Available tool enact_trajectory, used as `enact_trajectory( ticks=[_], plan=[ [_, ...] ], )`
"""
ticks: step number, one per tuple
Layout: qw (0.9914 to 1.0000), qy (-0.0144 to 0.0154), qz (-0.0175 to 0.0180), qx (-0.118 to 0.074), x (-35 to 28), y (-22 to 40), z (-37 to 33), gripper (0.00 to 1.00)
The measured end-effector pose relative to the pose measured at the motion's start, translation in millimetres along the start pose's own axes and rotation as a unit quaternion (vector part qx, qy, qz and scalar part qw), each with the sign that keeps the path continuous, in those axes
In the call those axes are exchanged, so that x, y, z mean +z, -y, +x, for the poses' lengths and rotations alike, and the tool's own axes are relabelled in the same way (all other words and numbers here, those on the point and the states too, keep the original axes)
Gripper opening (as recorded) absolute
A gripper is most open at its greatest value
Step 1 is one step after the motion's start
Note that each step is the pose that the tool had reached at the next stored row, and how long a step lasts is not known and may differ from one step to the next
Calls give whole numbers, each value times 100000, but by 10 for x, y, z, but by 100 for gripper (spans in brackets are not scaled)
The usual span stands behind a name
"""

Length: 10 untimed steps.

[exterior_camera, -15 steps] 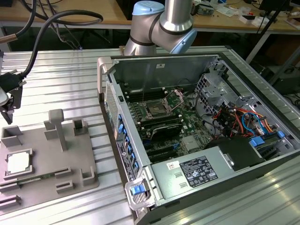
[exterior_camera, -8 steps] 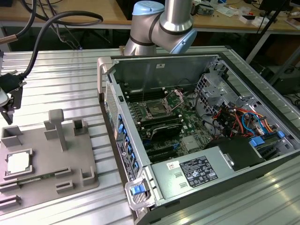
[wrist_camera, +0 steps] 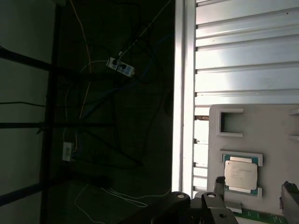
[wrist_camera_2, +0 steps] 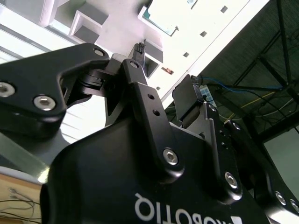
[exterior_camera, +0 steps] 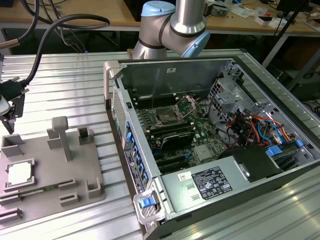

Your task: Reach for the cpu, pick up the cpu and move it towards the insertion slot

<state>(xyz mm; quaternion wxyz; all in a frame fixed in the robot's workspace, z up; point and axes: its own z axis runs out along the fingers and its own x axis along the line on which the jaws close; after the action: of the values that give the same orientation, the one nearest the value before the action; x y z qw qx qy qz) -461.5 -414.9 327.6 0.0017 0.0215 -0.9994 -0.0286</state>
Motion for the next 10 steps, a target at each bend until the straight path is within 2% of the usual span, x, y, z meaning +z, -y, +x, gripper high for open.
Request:
enact_trajectory(
  ticks=[10],
  plan=[
    [100000, 0, -2, -1, 46, 3, 0, 53]
  ],
)
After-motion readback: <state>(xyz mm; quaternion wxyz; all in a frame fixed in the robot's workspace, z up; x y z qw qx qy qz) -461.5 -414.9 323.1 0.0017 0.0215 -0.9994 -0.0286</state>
